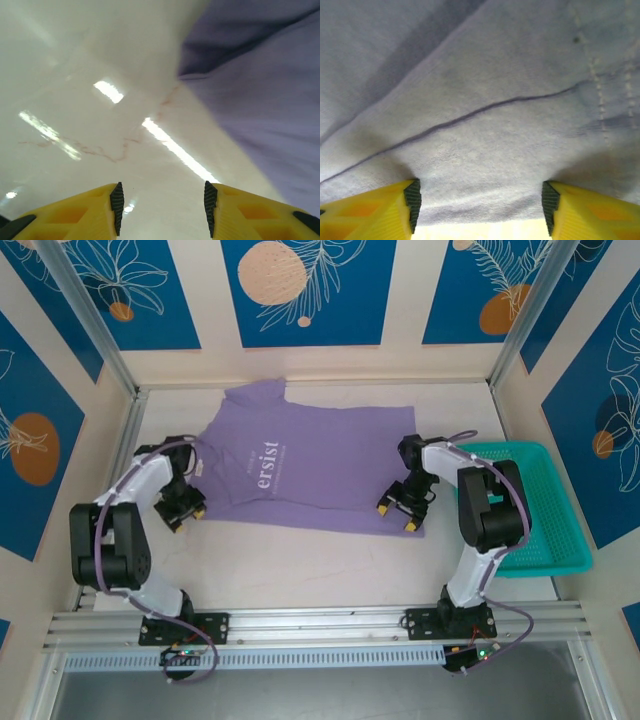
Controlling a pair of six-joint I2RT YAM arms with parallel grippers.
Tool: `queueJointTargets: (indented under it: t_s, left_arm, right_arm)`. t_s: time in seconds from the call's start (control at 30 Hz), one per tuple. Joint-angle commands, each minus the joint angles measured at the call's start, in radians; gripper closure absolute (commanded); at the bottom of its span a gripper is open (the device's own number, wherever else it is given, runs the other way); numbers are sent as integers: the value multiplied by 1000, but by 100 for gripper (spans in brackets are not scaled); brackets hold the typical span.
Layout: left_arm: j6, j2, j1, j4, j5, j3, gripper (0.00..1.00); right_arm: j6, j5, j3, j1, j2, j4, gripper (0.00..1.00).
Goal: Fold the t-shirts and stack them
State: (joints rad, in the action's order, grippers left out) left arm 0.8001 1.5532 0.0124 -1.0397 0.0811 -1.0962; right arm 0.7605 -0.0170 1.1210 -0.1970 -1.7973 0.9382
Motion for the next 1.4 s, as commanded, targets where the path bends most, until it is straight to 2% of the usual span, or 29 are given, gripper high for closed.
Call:
queueJointTargets:
  t_s: [0.0, 0.17, 0.3, 0.43, 0.53, 0.83, 0.97, 1.07, 1.17, 1.37]
  left_arm:
    - [53, -33, 7, 63, -131, -73, 54]
    - [58, 68, -27, 162, -215, -123, 67]
    - [53, 178, -49, 228, -234, -134, 72]
    - [51, 272, -60, 281, -214, -96, 77]
    - [57, 288, -60, 267, -142, -49, 78]
    - [83, 160, -57, 173, -49, 144, 75]
    - [99, 70, -53, 130, -63, 219, 73]
    - [116, 5, -38, 120, -96, 248, 69]
    - [107, -28, -12, 112, -142, 229, 65]
    - [110, -111, -5, 136, -316, 210, 55]
  right_arm:
    - [-48, 25, 49, -22, 68, -41, 29]
    - [-53, -1, 82, -56, 96, -104, 28]
    - [-65, -58, 82, -89, 105, -152, 29]
    - [-82, -117, 73, -136, 123, -223, 30]
    - [-95, -132, 91, -184, 134, -265, 31]
    - [-170, -164, 278, -353, 28, -306, 34]
    - [-224, -209, 389, -451, -53, -333, 37]
    - [-284, -215, 519, -527, -150, -286, 39]
    - [-289, -218, 624, -563, -236, -234, 42]
    - [-264, -177, 658, -567, -261, -172, 43]
